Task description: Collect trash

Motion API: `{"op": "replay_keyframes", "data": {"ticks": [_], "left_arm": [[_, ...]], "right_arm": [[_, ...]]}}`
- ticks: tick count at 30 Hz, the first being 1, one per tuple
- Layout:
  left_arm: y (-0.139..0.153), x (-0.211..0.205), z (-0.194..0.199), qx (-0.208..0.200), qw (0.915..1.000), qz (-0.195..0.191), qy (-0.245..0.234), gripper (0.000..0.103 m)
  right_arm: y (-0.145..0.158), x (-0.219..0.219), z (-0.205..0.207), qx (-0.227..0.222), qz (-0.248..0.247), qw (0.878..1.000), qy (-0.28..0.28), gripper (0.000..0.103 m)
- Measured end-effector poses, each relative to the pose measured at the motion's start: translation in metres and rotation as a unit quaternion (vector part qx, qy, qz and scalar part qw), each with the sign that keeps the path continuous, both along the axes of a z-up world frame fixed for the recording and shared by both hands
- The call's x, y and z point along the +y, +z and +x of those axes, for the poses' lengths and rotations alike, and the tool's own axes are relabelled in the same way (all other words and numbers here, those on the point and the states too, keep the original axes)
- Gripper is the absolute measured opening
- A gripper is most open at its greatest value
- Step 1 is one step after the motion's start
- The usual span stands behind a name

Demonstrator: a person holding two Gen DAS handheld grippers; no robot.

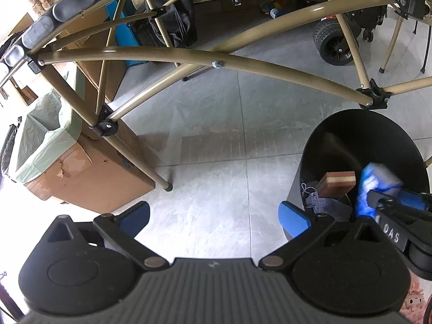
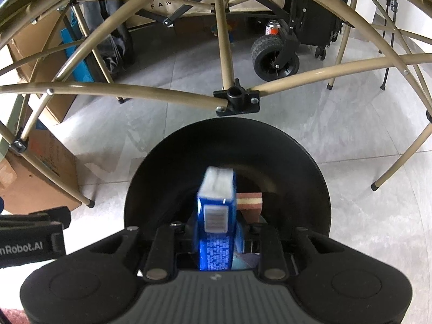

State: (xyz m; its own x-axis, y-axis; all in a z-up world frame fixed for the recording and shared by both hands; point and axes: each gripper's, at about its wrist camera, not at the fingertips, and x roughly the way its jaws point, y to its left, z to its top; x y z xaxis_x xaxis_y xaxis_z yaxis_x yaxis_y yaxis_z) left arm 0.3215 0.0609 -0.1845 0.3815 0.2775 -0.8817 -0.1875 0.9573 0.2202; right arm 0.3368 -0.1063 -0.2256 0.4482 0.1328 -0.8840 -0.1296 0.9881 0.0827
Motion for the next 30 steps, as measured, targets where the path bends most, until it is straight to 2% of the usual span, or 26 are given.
{"op": "replay_keyframes", "data": {"ticks": [2,4,6,8,30], "left_arm": [[-0.0001,0.0005,0.0001,0.000,1.0000,0.000,0.001,0.103],[-0.0005,0.0010,0.0004,0.000,1.0000,0.000,0.002,0.103],[-0.0009,0.0011,0.0005,0.000,1.0000,0.000,0.000,0.103],[-0.0016,0.0004,0.0007,0.001,1.0000,0.001,-0.002,0.103],[-0.0019,-0.0014,0.0018,0.000,1.0000,0.000,0.001,0.103]], "right_arm": [[-0.0011,0.0011,-0.0007,0.000,-0.015,1.000,0.001,0.076],[-0.0013,0.0014,-0.0014,-0.003,-0.027,1.000,0.001,0.092],[0.0002,-0.0009,-0.0013,-0.007,-0.030,1.000,-0.005,0.094],[0.0009,-0.0051,-0.0003,-0.008,-0.031,0.999,-0.013,0.103],[0.0018,-0.0058,-0.0001,-0.006,-0.025,1.000,-0.008,0.103]]}}
